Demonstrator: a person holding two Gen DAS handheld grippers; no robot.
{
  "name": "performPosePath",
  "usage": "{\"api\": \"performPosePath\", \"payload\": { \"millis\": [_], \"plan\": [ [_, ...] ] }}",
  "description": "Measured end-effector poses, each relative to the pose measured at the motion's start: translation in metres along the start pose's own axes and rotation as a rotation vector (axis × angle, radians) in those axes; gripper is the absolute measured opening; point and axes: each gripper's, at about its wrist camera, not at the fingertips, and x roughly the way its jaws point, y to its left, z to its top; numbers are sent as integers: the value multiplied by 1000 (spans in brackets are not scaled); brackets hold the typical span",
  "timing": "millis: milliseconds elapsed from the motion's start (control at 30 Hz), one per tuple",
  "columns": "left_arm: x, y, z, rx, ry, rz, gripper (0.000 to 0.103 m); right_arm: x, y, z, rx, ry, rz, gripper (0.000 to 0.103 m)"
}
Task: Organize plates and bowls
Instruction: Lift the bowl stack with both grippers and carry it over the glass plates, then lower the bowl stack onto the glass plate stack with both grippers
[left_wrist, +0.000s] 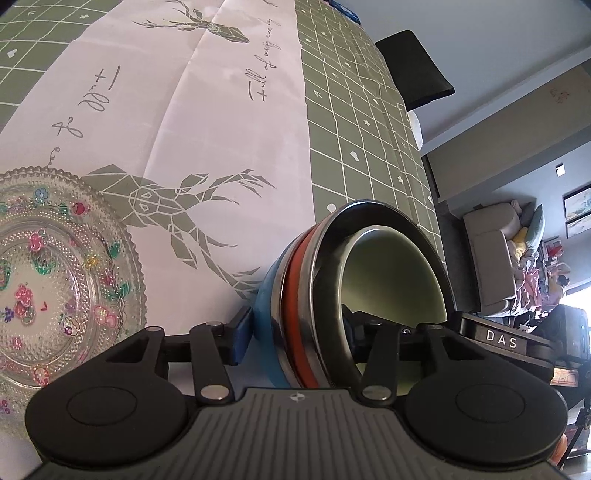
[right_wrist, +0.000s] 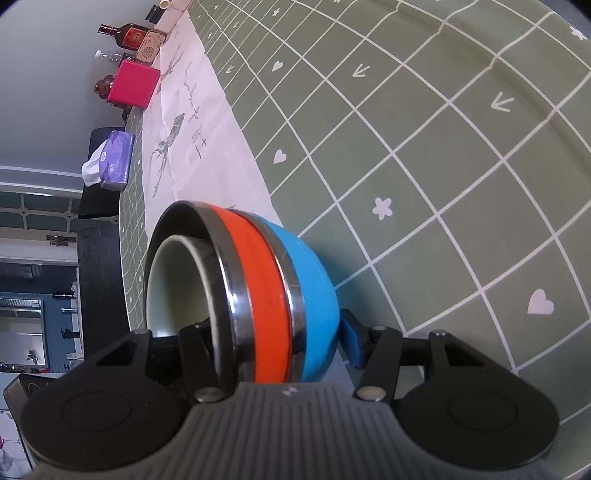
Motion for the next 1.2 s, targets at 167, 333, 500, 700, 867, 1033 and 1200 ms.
{"api": "performPosePath", "payload": {
  "millis": [167, 333, 500, 700, 867, 1033, 1200],
  "plan": [
    [-19, 4, -2, -11, -36, -11, 54, -4, 18, -8, -44, -5, 2, 55],
    [-52, 13, -1, -27, -82, 4, 54, -4, 46, -20, -95, 9, 26, 55],
    [-86, 33, 0, -56, -121, 38, 54, 9, 80, -38, -149, 42, 54, 55],
    [-122, 65, 1, -105, -151, 78, 54, 38, 119, -61, -202, 100, 76, 55],
    [-134, 97, 2, -158, -158, 101, 54, 69, 138, -74, -229, 146, 73, 55],
    [-132, 116, 3, -185, -153, 101, 53, 90, 146, -77, -242, 171, 63, 55],
    [-124, 127, 3, -200, -147, 94, 53, 100, 144, -77, -241, 172, 45, 55]
  ]
}}
